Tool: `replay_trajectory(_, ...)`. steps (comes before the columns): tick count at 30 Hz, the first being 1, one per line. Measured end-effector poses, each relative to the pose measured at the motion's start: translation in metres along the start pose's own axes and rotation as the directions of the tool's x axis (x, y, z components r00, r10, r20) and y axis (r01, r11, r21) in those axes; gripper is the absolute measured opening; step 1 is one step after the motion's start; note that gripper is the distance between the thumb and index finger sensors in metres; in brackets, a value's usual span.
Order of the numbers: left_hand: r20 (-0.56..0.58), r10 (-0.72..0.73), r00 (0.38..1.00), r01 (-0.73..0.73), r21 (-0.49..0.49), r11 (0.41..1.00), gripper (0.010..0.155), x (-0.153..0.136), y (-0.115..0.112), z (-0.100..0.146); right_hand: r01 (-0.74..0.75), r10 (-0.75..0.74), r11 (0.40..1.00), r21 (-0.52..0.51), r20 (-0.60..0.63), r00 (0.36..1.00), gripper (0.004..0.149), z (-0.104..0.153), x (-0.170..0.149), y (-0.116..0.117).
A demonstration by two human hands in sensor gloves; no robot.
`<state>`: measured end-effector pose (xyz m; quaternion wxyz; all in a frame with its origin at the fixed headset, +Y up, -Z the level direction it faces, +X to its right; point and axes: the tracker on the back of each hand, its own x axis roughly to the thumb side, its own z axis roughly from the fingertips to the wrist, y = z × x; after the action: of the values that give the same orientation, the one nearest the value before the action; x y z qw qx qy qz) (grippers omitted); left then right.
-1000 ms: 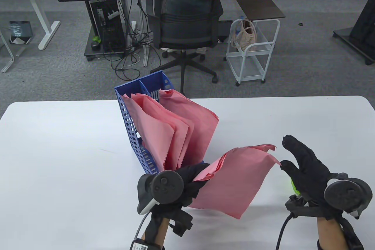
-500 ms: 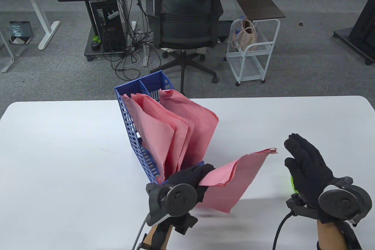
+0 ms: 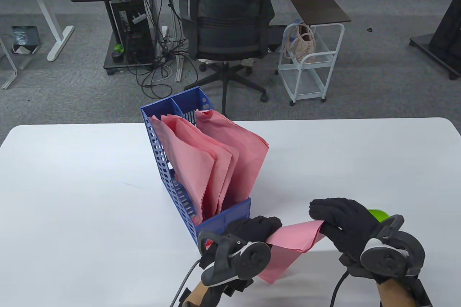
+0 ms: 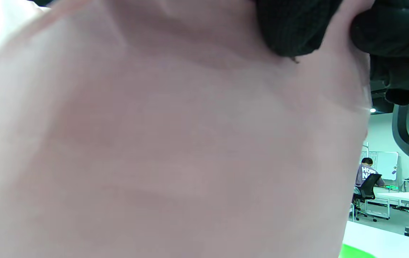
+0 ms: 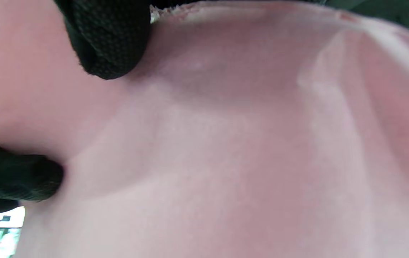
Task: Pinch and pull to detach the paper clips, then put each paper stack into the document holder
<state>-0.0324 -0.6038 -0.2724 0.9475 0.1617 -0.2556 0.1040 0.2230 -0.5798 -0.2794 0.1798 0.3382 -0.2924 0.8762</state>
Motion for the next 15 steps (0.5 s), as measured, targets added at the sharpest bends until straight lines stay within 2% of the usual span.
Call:
replay_trajectory(8,0.0,0.053,0.999,-0.053,-0.072,0.996,0.04,-0.009,0.005,-0.002,0.051,-0.05,0.998,0.048,-0.02,0.999,0.034,0.001,-0.011,-0.007)
replay_trajectory(13,-0.005,0.065,0.998,-0.065,-0.092,0.994,0.04,-0.012,0.007,-0.003,0.083,-0.082,0.996,0.018,-0.039,0.996,0.033,0.002,-0.018,-0.012)
replay_trajectory(15,-0.031,0.024,0.999,-0.027,-0.091,0.995,0.04,-0.019,0.008,-0.002,0.05,-0.052,0.999,-0.017,-0.1,0.994,0.032,0.006,-0.025,-0.018)
